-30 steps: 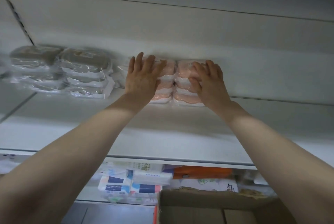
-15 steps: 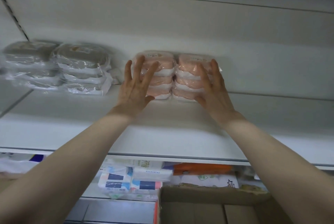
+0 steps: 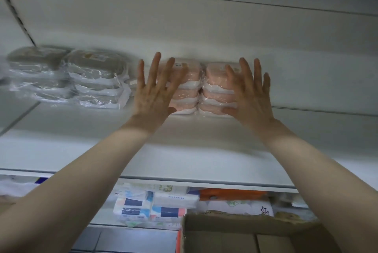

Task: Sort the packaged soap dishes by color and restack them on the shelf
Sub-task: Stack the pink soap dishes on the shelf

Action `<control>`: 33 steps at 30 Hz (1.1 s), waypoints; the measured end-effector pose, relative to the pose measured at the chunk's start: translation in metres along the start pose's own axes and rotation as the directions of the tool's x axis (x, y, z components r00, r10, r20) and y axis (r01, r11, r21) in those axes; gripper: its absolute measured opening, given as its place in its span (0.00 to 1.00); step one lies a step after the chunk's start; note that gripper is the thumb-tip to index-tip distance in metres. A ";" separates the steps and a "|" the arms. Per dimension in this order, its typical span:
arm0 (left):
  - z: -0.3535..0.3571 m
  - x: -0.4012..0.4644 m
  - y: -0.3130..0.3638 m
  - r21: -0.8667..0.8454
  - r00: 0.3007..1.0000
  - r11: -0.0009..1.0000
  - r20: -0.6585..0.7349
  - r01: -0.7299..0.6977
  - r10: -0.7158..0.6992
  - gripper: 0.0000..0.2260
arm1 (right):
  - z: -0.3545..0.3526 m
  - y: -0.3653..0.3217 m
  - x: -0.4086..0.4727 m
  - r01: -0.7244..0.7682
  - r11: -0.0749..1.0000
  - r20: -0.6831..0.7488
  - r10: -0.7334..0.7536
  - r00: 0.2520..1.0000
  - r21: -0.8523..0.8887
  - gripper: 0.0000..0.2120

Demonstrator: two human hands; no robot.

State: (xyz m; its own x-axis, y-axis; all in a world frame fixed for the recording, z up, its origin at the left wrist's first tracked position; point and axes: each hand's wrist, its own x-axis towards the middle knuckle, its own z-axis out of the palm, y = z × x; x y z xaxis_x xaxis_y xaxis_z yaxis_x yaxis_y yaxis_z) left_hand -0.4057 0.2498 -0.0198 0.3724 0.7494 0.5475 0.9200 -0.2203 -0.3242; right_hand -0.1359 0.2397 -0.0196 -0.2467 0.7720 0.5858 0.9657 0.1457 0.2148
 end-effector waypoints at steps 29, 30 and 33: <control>0.019 0.020 -0.019 -0.534 0.990 0.835 0.100 0.133 -0.094 0.44 | 0.007 -0.028 0.008 -0.297 0.853 0.096 0.284 0.954 0.429 0.45; 0.019 0.020 -0.019 -0.523 0.990 0.842 0.106 0.132 -0.089 0.44 | 0.008 -0.028 0.009 -0.299 0.854 0.104 0.282 0.954 0.427 0.45; 0.015 0.023 -0.018 -0.412 0.990 0.901 0.098 0.136 -0.104 0.44 | 0.005 -0.025 0.012 -0.307 0.881 0.133 0.277 0.952 0.359 0.45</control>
State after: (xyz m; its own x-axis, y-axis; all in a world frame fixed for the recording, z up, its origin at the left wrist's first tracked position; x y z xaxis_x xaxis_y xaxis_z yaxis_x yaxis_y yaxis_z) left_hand -0.4157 0.2802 -0.0136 0.2605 0.8256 0.5005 0.9298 -0.3541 0.1001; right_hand -0.1625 0.2482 -0.0217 0.0435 0.8574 0.5128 0.9559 0.1136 -0.2710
